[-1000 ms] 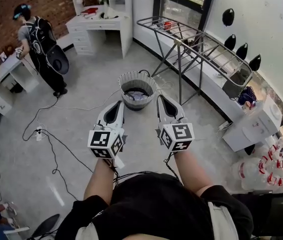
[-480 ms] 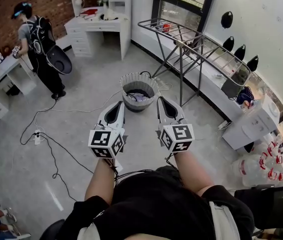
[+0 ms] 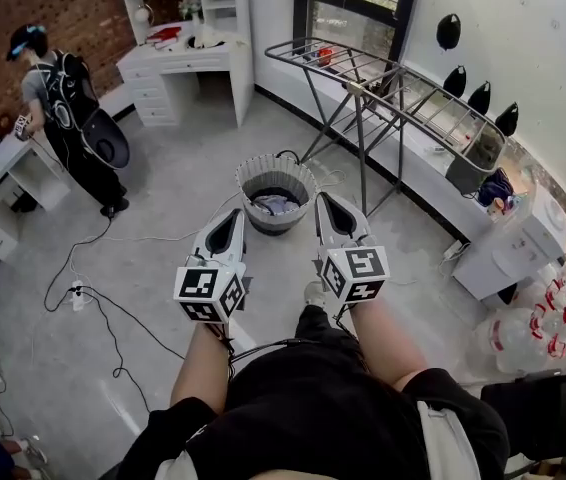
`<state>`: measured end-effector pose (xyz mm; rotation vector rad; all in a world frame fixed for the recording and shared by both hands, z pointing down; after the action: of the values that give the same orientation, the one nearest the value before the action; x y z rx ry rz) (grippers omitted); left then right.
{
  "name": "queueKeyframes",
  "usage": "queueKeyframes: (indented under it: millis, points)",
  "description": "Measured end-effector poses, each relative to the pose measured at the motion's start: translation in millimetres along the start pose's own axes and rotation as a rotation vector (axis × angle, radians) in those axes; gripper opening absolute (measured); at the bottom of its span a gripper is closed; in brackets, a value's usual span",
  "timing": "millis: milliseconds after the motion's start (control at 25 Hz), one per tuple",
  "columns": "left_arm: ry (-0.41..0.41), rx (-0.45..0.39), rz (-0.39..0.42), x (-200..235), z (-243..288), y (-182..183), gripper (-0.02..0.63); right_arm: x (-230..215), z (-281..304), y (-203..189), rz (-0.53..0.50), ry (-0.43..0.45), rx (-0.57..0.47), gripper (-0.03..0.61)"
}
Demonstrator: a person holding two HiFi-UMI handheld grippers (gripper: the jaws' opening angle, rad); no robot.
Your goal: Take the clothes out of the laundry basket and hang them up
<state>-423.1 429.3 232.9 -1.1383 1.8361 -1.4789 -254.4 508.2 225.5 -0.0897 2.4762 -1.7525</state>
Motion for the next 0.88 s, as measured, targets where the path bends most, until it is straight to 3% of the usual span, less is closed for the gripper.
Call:
queueKeyframes:
  millis: [560,880]
  points:
    - [0.012,0.033,0.053,54.2,223.7,-50.4,0.007,-145.6,185.4,-58.5,0.036,0.032,0.015,0.012]
    - [0.036,0.043,0.042,79.7,345.7,-79.9,0.006,-225.6,279.1,-85.1,0.045,0.068,0.036,0.012]
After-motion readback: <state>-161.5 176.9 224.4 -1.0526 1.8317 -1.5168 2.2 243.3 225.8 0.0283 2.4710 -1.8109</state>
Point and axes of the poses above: the fingertips, and each gripper's own axes: z forward along the fingers, x to its left, y out of its top, the point moved 4 cm from there along -z, backward along the fingers, and after that the axes turned 15 degrees about -x, right-handed, at the moved point
